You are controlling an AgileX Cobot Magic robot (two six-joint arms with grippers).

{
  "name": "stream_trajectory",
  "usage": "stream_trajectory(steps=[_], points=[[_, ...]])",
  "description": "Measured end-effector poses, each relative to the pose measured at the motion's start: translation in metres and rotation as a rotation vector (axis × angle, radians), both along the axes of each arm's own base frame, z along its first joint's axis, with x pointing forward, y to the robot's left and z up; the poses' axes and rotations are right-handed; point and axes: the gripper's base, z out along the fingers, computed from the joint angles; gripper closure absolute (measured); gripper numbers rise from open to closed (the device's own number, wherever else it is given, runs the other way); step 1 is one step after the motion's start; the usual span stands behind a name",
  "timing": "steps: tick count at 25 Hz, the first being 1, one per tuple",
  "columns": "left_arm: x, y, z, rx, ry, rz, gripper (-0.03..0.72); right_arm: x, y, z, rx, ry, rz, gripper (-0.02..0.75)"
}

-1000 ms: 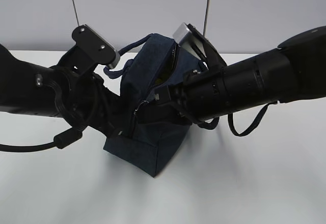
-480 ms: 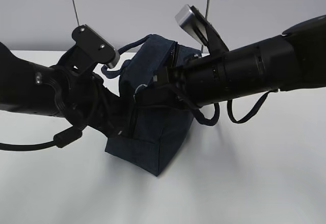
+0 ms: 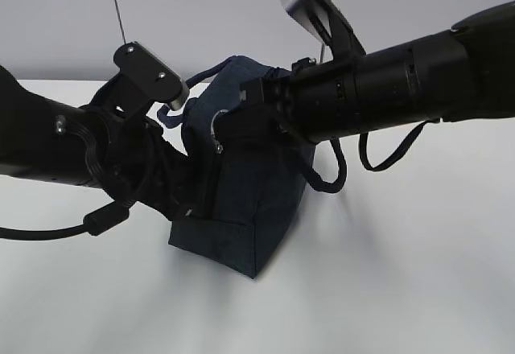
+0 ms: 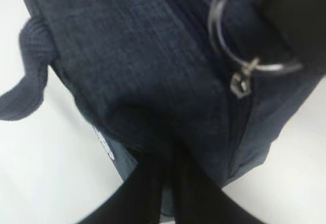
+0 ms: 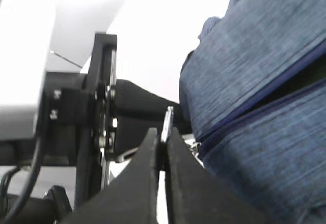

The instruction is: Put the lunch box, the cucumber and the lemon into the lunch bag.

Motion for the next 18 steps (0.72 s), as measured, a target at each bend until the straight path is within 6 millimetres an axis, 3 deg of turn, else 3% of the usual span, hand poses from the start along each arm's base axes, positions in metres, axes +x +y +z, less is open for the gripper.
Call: stream_trajectory(steps=[18], points=[[-0.011, 0.002, 0.012, -0.02, 0.039, -0.036, 0.694, 0.015, -0.003, 0.016, -0.015, -0.078, -0.116, 0.738]])
